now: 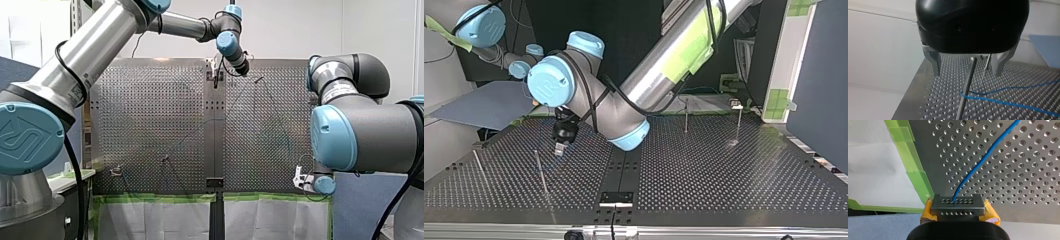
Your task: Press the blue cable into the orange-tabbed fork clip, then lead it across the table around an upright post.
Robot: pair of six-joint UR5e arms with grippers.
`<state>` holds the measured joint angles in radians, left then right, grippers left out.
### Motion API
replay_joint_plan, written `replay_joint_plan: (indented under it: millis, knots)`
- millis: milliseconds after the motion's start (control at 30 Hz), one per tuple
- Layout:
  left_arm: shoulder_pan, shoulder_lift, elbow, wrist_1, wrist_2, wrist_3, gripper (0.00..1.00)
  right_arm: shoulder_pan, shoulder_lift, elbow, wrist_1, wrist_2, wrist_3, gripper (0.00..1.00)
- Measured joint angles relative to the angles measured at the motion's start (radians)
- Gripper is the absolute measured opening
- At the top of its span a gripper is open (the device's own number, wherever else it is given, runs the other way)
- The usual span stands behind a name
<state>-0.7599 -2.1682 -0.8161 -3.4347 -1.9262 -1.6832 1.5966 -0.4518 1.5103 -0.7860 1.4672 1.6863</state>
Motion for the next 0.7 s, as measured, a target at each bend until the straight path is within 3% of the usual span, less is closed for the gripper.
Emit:
replay_joint_plan:
  millis: [267, 700]
  knots:
    - [0.000, 0.000, 0.000, 0.000, -0.057, 0.004, 0.99, 0.000, 0.001, 0.000, -0.002, 0.000, 0.001, 0.00]
    - [0.000, 0.000, 0.000, -0.002, -0.061, 0.005, 0.99, 0.000, 0.002, 0.000, -0.003, 0.000, 0.001, 0.00]
